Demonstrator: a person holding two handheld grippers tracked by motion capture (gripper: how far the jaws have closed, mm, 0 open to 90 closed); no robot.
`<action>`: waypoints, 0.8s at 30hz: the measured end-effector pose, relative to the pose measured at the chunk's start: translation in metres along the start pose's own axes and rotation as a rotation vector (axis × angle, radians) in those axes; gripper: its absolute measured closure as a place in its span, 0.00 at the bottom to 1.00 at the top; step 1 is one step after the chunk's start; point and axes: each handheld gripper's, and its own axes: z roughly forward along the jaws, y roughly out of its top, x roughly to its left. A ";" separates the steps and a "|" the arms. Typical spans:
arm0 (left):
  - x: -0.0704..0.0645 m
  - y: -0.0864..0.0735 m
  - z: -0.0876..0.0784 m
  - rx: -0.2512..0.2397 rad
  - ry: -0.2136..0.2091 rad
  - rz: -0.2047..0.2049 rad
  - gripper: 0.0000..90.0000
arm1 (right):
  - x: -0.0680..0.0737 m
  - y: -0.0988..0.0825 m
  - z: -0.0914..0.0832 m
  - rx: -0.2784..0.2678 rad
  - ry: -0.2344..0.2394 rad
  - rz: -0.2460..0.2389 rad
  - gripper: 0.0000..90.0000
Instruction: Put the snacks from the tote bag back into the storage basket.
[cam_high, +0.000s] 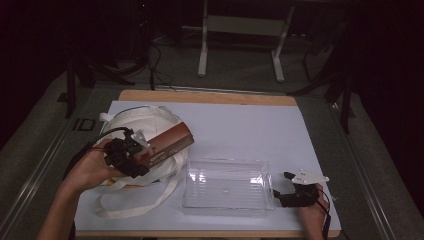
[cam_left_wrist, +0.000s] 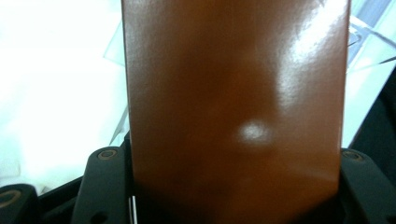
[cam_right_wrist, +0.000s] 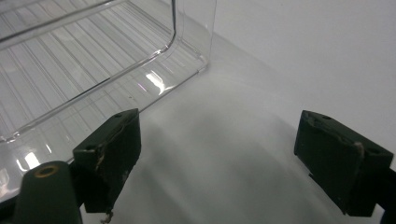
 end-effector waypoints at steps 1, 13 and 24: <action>-0.001 0.001 0.000 0.002 -0.001 0.003 0.47 | 0.000 0.000 0.000 0.000 0.000 0.000 0.16; -0.015 0.016 -0.001 -0.009 -0.019 0.077 0.47 | 0.000 0.000 0.000 -0.003 0.000 -0.001 0.16; -0.030 0.032 0.004 -0.012 -0.023 0.136 0.47 | 0.000 0.000 0.000 -0.005 0.001 -0.002 0.16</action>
